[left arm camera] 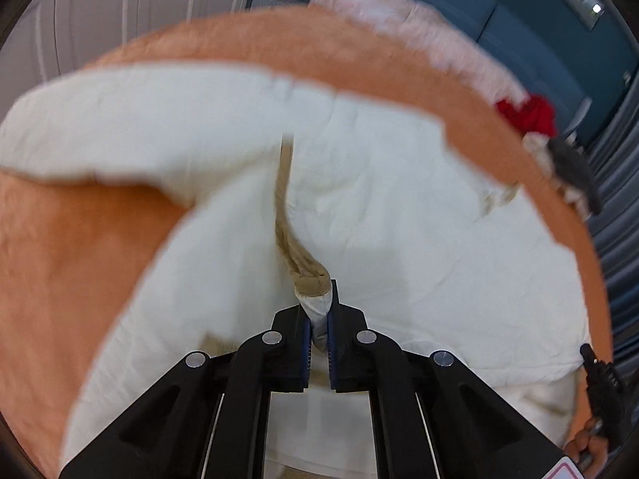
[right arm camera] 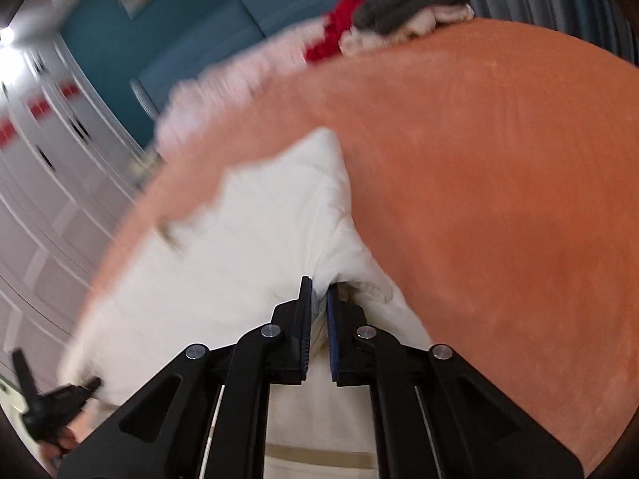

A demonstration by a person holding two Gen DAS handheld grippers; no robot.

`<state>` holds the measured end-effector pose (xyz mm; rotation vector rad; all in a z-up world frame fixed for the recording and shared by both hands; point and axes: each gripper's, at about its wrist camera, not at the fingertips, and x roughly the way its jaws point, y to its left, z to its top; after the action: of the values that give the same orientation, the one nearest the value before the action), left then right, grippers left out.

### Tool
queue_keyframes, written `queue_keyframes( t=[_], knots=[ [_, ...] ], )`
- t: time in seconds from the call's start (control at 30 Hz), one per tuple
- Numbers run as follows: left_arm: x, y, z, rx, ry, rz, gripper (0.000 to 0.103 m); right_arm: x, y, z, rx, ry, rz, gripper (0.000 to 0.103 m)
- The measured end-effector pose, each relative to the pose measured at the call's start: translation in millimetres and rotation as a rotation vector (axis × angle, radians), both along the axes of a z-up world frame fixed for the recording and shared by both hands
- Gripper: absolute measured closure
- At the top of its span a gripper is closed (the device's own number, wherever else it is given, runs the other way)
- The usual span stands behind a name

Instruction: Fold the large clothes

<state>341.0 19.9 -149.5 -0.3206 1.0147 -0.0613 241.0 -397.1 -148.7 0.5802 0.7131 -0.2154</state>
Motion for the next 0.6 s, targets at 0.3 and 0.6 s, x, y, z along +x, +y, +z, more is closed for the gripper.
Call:
queue_keyframes(
  t=[0.3,0.6],
  knots=[
    [-14,-19,-17,0.164,-0.106,-0.024,0.095,11,3,-19,-0.034,0.076,-0.002,0.095],
    [-15,-17,-17,0.128,-0.129,-0.016,0.093,-22,46,38,-0.165,0.017,-0.036,0.075]
  ],
)
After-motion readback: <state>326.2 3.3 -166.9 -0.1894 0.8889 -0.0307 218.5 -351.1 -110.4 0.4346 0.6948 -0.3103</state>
